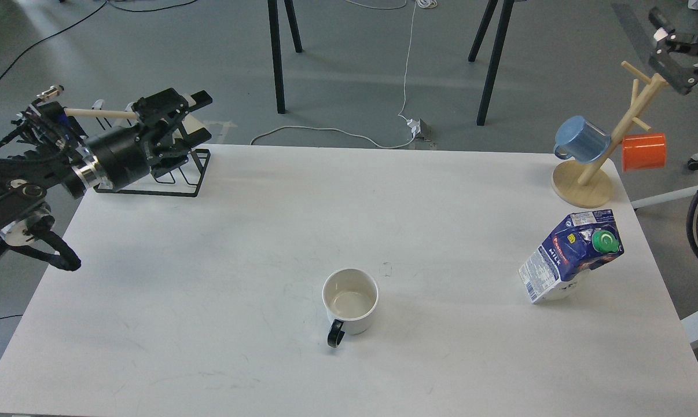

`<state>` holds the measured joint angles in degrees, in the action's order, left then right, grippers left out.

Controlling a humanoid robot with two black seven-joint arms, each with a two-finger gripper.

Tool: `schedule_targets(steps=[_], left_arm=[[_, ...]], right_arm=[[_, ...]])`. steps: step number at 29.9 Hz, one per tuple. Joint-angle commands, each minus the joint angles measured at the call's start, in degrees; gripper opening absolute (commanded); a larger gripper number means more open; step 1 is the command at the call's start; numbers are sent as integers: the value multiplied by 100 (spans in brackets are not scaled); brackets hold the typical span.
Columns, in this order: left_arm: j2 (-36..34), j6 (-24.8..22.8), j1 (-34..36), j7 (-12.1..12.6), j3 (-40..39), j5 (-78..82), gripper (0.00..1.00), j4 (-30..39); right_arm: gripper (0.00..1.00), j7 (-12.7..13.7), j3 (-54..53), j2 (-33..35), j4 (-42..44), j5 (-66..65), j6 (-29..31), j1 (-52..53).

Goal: Place cup and milk with both arms

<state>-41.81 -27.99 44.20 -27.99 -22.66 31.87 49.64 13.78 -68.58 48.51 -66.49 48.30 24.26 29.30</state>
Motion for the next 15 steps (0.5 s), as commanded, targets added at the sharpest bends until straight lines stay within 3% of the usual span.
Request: schedule_targets(steps=[1, 6, 10, 15], left_arm=[[-90, -1, -236, -1, -2, -277, 89, -130], [-90, -1, -474, -1, -116, -531, 89, -130], [-64, -1, -632, -1, -151, -927, 89, -130], [-64, -1, -746, -1, -151, -954, 89, -130]], right_arm=[[99, 2, -217, 439, 4, 1075, -334, -222], [99, 2, -612, 1055, -66, 1804, -334, -1126], [99, -7, -736, 1152, -75, 2350, -334, -1786], [99, -261, -736, 1152, -285, 2886, -308, -2568]])
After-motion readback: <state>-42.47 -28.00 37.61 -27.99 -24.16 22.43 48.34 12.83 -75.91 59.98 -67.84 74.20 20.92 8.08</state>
